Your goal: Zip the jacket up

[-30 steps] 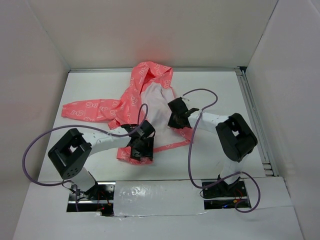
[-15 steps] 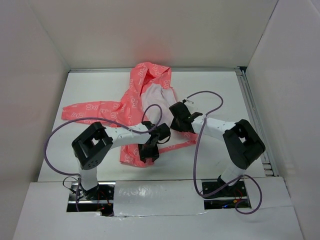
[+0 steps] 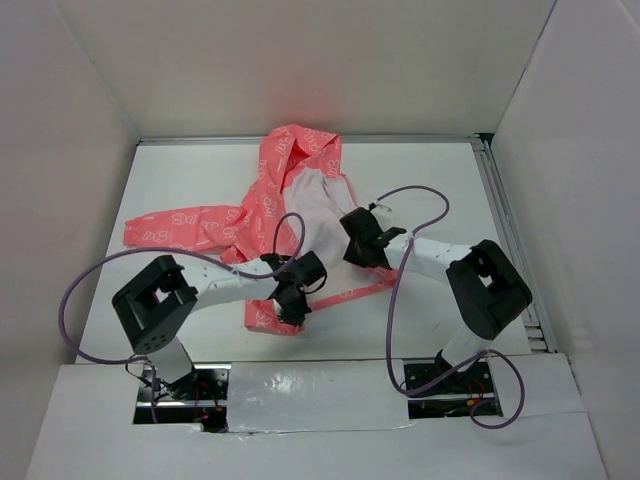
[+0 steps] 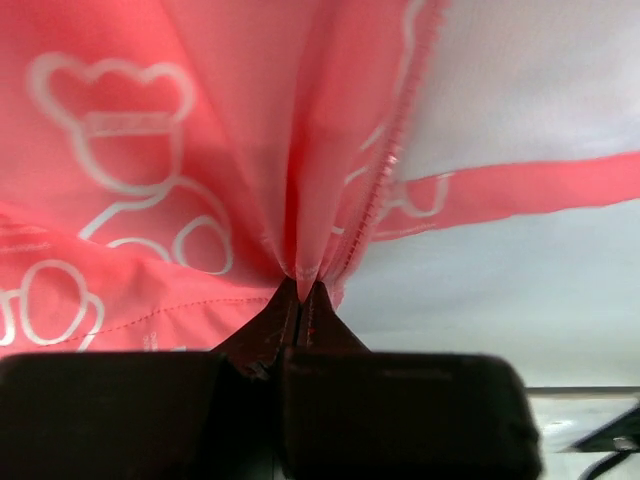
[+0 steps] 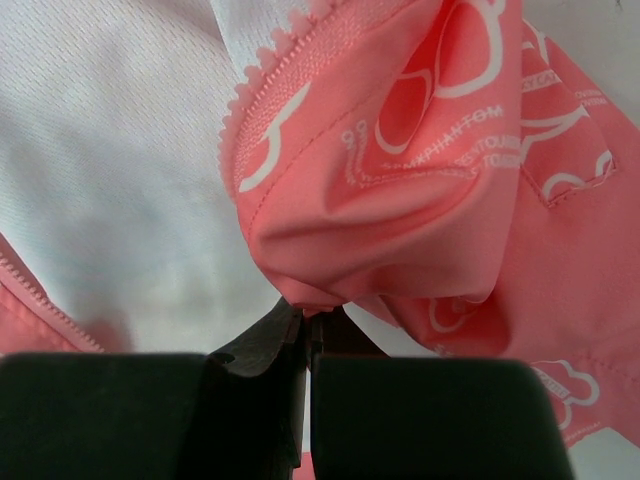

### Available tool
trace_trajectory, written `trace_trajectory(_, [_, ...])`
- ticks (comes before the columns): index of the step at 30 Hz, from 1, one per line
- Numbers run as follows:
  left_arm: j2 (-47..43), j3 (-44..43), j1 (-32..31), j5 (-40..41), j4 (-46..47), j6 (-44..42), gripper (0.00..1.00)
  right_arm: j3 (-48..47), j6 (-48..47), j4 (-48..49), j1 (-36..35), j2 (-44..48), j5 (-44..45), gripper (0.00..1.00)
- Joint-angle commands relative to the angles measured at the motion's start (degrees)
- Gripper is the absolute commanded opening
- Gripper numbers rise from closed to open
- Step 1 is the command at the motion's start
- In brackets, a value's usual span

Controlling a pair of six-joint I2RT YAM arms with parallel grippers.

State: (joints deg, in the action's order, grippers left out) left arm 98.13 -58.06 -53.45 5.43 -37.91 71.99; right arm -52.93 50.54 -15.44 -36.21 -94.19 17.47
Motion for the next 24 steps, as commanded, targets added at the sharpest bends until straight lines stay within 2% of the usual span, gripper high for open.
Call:
trace_trajectory(1, [-3.01,5.94,0.28,5.03,-0.77,-4.03,0.00,0.80,0.17,0.50,0.52,2.96,1.60,0.00])
trace_trajectory(6, [-18.74,6.21,0.36,6.61,3.71,-12.56,0.00,4.93,-7.64,8.13,0.44,10.59,-4.45,0.00])
trace_trajectory(7, [-21.28,6.82,0.28,6.44,6.85,-14.49,0.00,7.11,-11.57,11.63,0.52,14.44,-6.38,0.00])
trace_trajectory(11, [-34.81,9.10,0.63,5.55,15.13,-22.57,0.00,12.05,-16.51,17.87,0.61,24.74,-13.95,0.00])
trace_trajectory(14, [-40.45,9.72,1.77,5.55,19.96,-26.53,0.00,14.43,-18.64,20.09,1.31,31.51,-17.12,0.00])
trace_trajectory(18, [-43.28,10.25,3.00,4.06,26.30,-30.58,0.00,16.71,-18.99,24.13,3.07,37.93,-30.87,0.00])
trace_trajectory(24, [-43.37,9.98,6.25,0.64,33.42,-32.61,0.00,19.43,-17.94,29.85,3.33,42.77,-39.09,0.00])
